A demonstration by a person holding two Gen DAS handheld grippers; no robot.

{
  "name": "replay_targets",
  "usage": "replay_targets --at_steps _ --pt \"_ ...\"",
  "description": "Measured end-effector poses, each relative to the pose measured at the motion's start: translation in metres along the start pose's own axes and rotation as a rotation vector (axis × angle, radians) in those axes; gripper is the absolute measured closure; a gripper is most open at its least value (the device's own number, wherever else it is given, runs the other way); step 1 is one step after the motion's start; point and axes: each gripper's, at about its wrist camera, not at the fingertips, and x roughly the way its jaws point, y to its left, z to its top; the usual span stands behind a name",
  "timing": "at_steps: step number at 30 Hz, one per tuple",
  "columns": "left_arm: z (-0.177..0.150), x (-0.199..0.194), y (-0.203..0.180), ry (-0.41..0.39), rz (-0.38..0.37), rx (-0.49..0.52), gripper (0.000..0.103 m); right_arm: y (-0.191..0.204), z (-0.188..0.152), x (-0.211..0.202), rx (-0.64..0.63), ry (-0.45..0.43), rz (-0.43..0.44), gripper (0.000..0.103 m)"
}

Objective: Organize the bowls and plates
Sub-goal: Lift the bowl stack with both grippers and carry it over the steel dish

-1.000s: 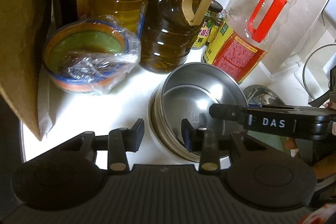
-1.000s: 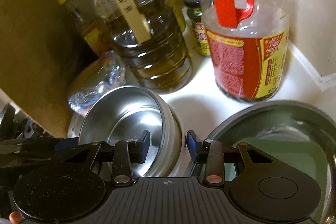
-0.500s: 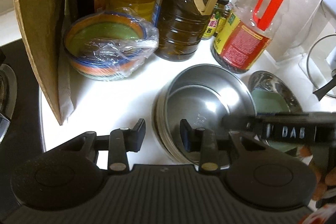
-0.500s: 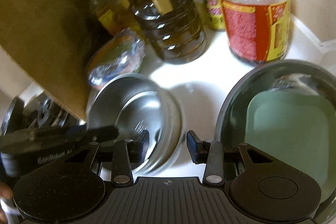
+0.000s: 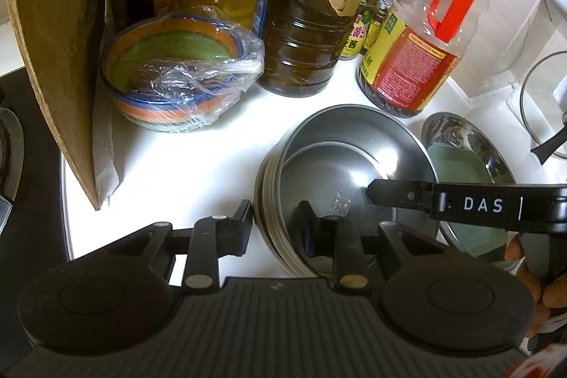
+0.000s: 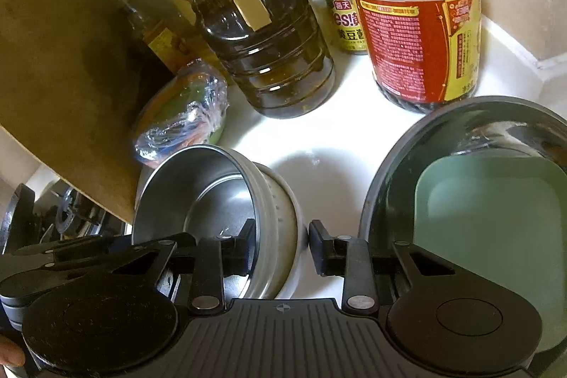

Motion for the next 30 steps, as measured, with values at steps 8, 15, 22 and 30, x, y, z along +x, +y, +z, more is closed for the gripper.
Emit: replay_targets --at_steps 8,15,22,30 --pt "-0.022 -0.011 -0.018 0.024 -0.032 0.044 0.079 -0.007 -0.026 -0.025 0.023 0.016 -0.026 0.071" --pt "-0.037 -0.019 -0.038 0.038 -0.014 0.099 0.078 -0.010 -0.051 -0.047 0.045 0.010 -0.054 0.071" --pt "-0.043 -0.022 -0.046 0.046 -0.037 0.132 0.078 -0.011 -0.063 -0.060 0.015 -0.001 -0.083 0.072" --pt "-0.044 -0.023 -0.047 0.034 -0.019 0.112 0.078 -0.010 -0.066 -0.062 0.043 -0.024 -0.114 0.073"
